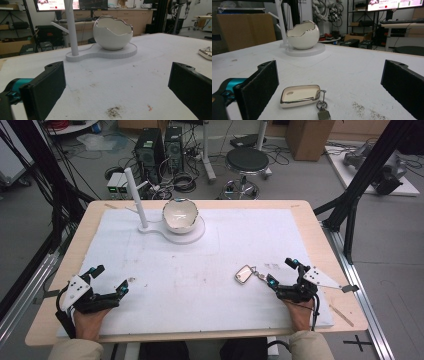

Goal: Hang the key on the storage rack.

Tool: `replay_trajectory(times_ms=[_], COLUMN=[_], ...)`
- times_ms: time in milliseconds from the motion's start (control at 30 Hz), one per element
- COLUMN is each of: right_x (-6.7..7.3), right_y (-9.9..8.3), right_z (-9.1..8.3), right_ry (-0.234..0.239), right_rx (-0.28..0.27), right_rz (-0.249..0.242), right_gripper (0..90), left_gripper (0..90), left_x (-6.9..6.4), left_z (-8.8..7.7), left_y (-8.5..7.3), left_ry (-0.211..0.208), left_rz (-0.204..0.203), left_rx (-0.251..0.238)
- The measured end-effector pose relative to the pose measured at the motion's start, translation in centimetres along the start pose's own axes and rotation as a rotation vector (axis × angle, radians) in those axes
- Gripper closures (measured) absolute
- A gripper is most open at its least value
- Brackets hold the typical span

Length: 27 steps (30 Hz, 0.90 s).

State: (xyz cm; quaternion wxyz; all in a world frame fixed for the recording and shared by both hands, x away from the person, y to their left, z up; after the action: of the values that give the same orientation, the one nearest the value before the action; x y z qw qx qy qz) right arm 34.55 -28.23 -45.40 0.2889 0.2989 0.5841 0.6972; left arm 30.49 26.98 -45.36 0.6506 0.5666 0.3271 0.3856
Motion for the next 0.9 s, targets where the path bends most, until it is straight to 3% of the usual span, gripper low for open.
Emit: replay_trajectory(times_ms=[367, 733, 900], right_x=[-0.1, -0.4, 0.3], right_y=[0.0, 0.2, 2.8], right_z=[0.0, 0.0, -0.2], right_ry=[0.002, -0.018, 0.024], right_rx=[-0.005, 0.019, 0.016], right_rz=[0.002, 0.052, 0.028], right_gripper=[0.5, 0.5, 0.5], left_gripper=[1.7, 1.7, 1.7], left_x=[0.0, 0.0, 0.0], left_z=[-0.3, -0.2, -0.2], left_y=[0.1, 0.1, 0.1], left_ry=[0.01, 0.013, 0.011], left_rz=[-0.004, -0.005, -0.005], left_rx=[-0.02, -0.016, -0.011])
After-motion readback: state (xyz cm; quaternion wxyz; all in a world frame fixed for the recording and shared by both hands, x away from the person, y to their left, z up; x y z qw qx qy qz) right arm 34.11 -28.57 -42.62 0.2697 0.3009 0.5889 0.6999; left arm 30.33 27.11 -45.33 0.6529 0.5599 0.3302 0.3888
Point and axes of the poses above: each handheld gripper's, and its own axes: z roughly forward along the jaws, y roughly out of its top, x roughly to its left, the point moved 5 cm from there along z, roughly forward along the jaws, and after that the axes turned 11 degrees about -x, right-handed, at the moved point
